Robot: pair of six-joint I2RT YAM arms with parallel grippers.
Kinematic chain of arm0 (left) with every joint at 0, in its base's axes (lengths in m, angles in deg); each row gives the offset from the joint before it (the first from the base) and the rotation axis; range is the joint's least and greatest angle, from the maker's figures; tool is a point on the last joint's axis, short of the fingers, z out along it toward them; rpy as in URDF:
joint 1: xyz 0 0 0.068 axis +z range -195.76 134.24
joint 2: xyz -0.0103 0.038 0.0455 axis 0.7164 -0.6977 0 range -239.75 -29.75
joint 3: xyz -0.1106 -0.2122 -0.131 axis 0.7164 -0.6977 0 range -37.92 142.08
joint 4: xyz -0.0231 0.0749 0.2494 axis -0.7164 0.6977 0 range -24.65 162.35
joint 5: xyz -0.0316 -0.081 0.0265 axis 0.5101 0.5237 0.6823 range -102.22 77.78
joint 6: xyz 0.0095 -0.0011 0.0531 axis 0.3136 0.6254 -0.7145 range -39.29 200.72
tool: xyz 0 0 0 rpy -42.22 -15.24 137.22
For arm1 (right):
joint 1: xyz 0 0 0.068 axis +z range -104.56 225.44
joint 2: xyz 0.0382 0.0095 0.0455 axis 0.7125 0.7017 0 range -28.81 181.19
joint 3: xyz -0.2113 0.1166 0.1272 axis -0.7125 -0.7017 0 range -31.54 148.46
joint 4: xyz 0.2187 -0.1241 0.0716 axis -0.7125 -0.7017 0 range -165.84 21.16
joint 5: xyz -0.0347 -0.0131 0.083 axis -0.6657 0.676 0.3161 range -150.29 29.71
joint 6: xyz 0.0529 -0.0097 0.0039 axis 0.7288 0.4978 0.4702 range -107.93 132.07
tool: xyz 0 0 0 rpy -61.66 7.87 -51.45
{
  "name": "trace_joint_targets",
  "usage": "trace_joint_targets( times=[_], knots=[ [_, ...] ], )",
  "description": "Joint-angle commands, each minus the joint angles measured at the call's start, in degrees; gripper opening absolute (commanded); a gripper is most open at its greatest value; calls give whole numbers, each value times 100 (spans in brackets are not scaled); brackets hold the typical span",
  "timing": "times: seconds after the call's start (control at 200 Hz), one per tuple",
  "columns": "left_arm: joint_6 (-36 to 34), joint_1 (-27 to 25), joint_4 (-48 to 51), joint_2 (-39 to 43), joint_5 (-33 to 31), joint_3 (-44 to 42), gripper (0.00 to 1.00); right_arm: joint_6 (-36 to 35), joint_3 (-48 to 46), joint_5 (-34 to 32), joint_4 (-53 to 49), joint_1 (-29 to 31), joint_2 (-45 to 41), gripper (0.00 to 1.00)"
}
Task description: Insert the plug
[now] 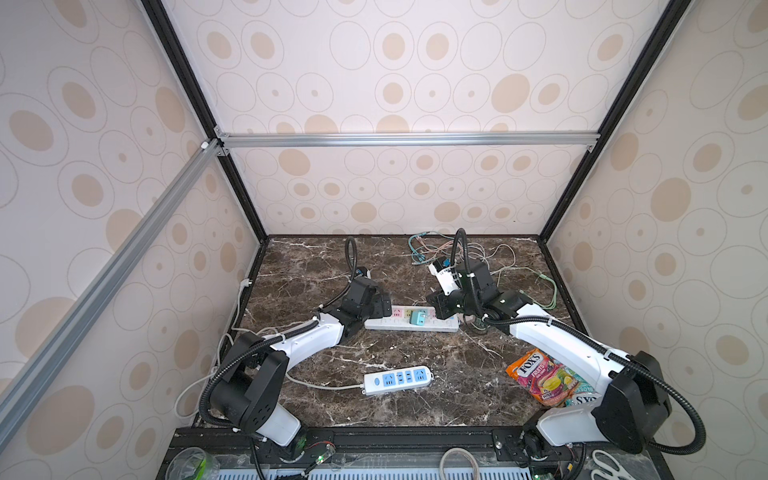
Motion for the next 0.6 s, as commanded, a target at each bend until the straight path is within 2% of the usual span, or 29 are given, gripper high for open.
trace_joint_targets(
  times=[0.0,0.225,0.35,0.415,0.595],
  knots=[
    [-280,-72,258,40,-180,196,98,40,-274,135,271,-125,102,0],
    [-924,-483,319,-3,-53,174,98,507,-917,120,529,-865,120,0],
    [-1601,-829,301,-98,126,251,98,620,-1119,215,621,-1270,177,0],
    [-2009,-955,356,-219,346,354,98,511,-1126,295,632,-1362,273,0],
    [-3013,-1160,602,-540,1466,688,98,134,-910,372,551,-1425,708,0]
  ],
)
